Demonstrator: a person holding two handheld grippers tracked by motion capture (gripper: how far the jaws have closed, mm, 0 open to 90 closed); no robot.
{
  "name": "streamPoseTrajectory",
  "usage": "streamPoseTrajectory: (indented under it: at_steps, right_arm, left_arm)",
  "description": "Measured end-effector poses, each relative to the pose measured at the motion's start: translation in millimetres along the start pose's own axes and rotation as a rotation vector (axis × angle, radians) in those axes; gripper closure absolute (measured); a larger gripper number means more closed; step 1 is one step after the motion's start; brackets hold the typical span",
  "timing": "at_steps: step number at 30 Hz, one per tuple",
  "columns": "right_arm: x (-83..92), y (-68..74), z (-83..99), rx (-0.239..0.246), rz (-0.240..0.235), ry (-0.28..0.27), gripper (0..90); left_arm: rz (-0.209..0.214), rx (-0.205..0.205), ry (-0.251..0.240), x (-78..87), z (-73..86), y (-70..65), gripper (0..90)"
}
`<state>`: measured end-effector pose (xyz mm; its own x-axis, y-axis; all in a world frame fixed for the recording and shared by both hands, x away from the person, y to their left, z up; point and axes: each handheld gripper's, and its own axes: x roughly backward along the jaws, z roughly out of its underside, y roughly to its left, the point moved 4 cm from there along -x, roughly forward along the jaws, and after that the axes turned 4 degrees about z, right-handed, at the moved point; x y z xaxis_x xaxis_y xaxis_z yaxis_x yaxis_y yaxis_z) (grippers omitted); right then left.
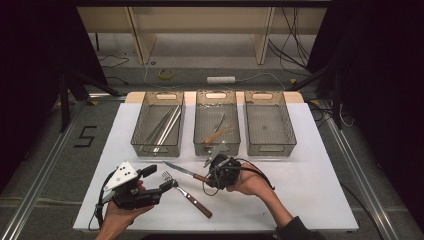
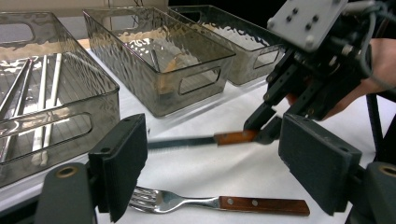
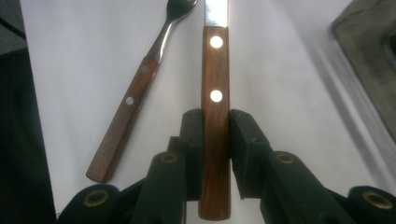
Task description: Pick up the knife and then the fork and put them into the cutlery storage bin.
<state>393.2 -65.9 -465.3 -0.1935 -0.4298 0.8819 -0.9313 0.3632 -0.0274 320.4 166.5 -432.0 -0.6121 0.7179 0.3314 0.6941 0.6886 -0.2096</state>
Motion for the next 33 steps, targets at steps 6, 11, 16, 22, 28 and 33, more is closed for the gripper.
streamPoseTrajectory:
  at_steps: [6,11,16,22,28,33]
  right_arm:
    - [20.7,-12.6,2.8,-0.055,0.002,-0.063,76.5]
    - [37.8,-23.2,5.9,-0.091,0.015,-0.11,76.5]
    - [53.8,-36.6,11.1,-0.136,0.041,-0.154,76.5]
    - [70.2,-54.2,21.0,-0.201,0.074,-0.196,76.5]
    - [81.5,-65.6,28.6,-0.23,0.097,-0.218,76.5]
    - [88.0,-75.9,33.6,-0.264,0.122,-0.231,76.5]
  left_arm:
    - [-0.008,0.013,-0.009,1.6,-0.7,3.0,23.3]
    - [-0.014,0.023,-0.018,3.1,-1.4,6.0,23.1]
    - [-0.017,0.022,-0.023,3.9,-1.8,7.5,23.0]
    - [-0.028,0.025,-0.025,4.9,-1.9,11.3,22.8]
    - [-0.029,0.024,-0.017,4.6,-1.4,12.0,22.6]
    - [-0.033,0.025,-0.019,5.8,-1.0,14.0,22.5]
